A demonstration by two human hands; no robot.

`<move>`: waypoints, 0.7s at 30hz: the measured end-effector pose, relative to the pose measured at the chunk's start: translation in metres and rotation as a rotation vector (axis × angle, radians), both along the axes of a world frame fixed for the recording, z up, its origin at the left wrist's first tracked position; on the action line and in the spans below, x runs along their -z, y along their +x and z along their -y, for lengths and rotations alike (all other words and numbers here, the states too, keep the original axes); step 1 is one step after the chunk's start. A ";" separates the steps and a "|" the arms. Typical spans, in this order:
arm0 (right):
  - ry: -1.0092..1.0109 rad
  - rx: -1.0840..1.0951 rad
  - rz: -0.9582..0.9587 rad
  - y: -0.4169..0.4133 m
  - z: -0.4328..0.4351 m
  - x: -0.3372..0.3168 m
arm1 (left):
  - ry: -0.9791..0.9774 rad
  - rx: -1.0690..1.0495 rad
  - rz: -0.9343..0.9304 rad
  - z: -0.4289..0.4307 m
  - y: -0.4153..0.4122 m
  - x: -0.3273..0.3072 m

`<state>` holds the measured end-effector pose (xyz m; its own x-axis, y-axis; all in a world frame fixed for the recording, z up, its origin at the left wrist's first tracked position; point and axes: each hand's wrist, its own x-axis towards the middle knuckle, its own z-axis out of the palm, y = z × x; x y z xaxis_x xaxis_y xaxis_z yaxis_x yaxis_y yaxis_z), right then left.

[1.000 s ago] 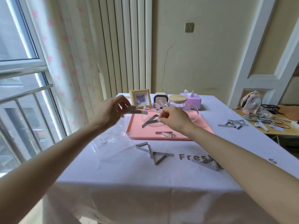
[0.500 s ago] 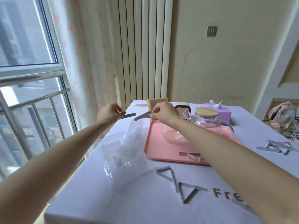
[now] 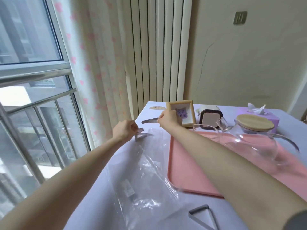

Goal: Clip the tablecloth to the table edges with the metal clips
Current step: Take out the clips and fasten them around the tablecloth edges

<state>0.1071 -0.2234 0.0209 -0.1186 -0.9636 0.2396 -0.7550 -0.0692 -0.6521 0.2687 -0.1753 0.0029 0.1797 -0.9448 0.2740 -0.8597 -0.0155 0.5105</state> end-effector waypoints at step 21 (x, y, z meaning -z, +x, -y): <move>-0.041 -0.230 -0.161 -0.049 -0.075 -0.019 | -0.165 0.282 0.015 -0.062 -0.023 -0.019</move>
